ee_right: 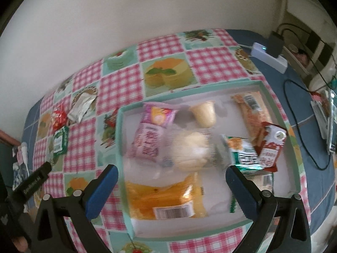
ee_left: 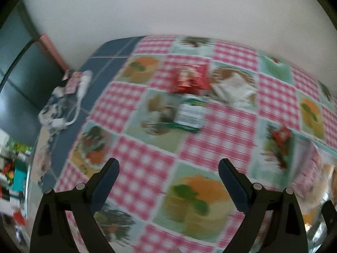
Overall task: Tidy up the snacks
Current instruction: 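Move both tools back toward the remaining snacks, then grasp the green-and-white BISCUIT pack with the left tool while the right tool grasps the small red candy, then carry the BISCUIT pack and red candy into the tray and open both tools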
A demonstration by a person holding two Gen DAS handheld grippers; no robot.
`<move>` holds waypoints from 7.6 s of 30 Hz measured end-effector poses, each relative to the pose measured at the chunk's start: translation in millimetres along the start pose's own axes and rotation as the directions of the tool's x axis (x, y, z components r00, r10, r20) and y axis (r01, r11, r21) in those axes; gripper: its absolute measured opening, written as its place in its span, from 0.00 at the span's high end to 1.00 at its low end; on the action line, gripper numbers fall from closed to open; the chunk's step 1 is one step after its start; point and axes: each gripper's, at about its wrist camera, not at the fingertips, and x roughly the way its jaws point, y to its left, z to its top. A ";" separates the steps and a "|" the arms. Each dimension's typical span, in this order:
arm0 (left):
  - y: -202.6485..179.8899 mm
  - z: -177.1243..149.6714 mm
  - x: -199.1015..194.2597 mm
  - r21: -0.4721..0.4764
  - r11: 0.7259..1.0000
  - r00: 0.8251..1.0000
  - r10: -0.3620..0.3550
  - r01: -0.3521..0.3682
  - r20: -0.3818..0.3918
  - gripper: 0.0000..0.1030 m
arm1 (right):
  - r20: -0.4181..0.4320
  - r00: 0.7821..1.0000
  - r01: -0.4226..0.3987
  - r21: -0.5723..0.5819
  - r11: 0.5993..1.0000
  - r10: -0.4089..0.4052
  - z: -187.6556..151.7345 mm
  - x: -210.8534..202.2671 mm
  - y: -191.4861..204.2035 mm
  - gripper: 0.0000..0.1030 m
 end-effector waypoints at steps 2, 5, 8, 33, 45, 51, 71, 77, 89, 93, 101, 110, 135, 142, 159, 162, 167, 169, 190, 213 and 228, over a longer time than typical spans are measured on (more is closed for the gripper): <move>17.2 1.3 5.2 -0.036 0.999 1.000 0.020 -0.020 -0.007 0.08 | -0.003 1.000 -0.008 -0.022 1.000 0.008 -1.8 1.3 10.0 0.00; 40.1 2.2 12.2 -0.086 0.996 0.999 0.034 -0.036 -0.018 0.08 | -0.002 1.000 -0.016 -0.055 0.998 0.016 -5.0 2.7 24.5 0.00; 57.0 2.4 16.6 -0.128 0.991 0.999 0.037 -0.040 -0.026 0.08 | 0.004 0.999 -0.032 -0.081 0.996 0.033 -7.4 3.5 36.2 0.00; 137.9 23.7 81.0 -0.308 0.951 0.993 -0.053 0.017 -0.106 0.08 | -0.015 0.990 -0.143 -0.115 0.983 0.142 15.8 36.5 99.9 0.00; 114.5 44.6 107.7 -0.291 0.950 0.986 -0.142 0.111 -0.088 0.08 | -0.038 0.992 -0.123 -0.123 0.985 0.119 60.8 61.7 105.0 0.00; 84.1 53.9 114.5 -0.233 0.960 0.981 -0.178 0.156 -0.078 0.08 | -0.071 0.992 -0.110 -0.139 0.984 0.101 72.5 81.4 114.7 0.08; -15.3 67.9 104.4 0.003 0.972 0.972 -0.235 0.235 -0.025 0.08 | -0.150 0.988 -0.064 -0.173 0.983 0.038 90.1 108.7 131.3 0.48; -18.6 66.7 106.6 0.016 0.979 0.979 -0.202 0.203 -0.022 0.22 | -0.174 0.985 -0.024 -0.180 0.983 -0.008 88.8 120.2 136.1 0.49; -14.3 65.4 111.5 0.011 0.986 0.985 -0.168 0.168 -0.040 0.58 | -0.207 0.978 -0.003 -0.190 0.982 -0.038 89.6 140.3 151.9 0.51; -7.5 66.5 113.3 -0.006 0.987 0.986 -0.161 0.161 -0.049 0.58 | -0.234 0.972 -0.047 -0.194 0.980 0.000 81.6 144.4 158.7 0.53; 9.5 68.3 119.6 -0.049 0.988 0.987 -0.151 0.148 -0.063 0.58 | -0.208 0.976 -0.002 -0.271 0.962 -0.057 72.8 145.3 177.9 0.65; 10.7 67.7 120.8 -0.053 0.986 0.985 -0.158 0.155 -0.062 0.59 | -0.183 0.980 0.028 -0.281 0.959 -0.082 69.6 148.0 173.4 0.82; 26.5 50.5 34.1 -0.032 0.987 0.988 -0.154 0.155 0.021 0.59 | -0.059 0.998 -0.036 -0.194 0.980 0.025 21.9 31.8 132.5 0.82; 26.4 43.3 1.4 -0.008 0.988 0.986 -0.153 0.154 0.068 0.59 | -0.014 1.000 -0.027 -0.129 0.991 0.026 12.2 13.2 108.5 0.82; -41.2 2.8 -70.9 0.180 0.957 0.955 -0.256 0.228 0.149 0.59 | 0.028 1.000 -0.001 0.044 0.999 0.000 -9.3 -14.5 25.2 0.82; -60.5 -6.0 -82.6 0.234 0.942 0.946 -0.283 0.242 0.157 0.59 | 0.056 0.998 0.002 0.072 0.997 -0.006 -7.8 -24.7 9.1 0.82; -85.7 -20.4 -97.9 0.297 0.909 0.927 -0.346 0.293 0.143 0.59 | 0.108 0.994 0.008 0.128 0.992 -0.022 -3.8 -43.4 -20.8 0.82; -93.9 -24.2 -101.9 0.316 0.897 0.921 -0.365 0.308 0.136 0.59 | 0.122 0.992 0.009 0.156 0.988 -0.028 -2.5 -49.1 -33.3 0.82; -146.0 -52.1 -96.8 0.350 0.776 0.840 -0.538 0.524 -0.067 0.59 | 0.136 0.988 0.019 0.374 0.927 -0.075 -0.5 -69.1 -127.4 0.82; -160.7 -45.8 -49.5 0.295 0.793 0.844 -0.520 0.533 -0.128 0.59 | -0.042 0.996 0.086 0.384 0.919 -0.075 -5.7 -11.2 -131.7 0.82; -134.6 -34.9 -32.8 0.229 0.880 0.909 -0.395 0.416 -0.136 0.36 | -0.124 0.991 0.104 0.396 0.912 -0.059 -9.6 11.5 -132.9 0.75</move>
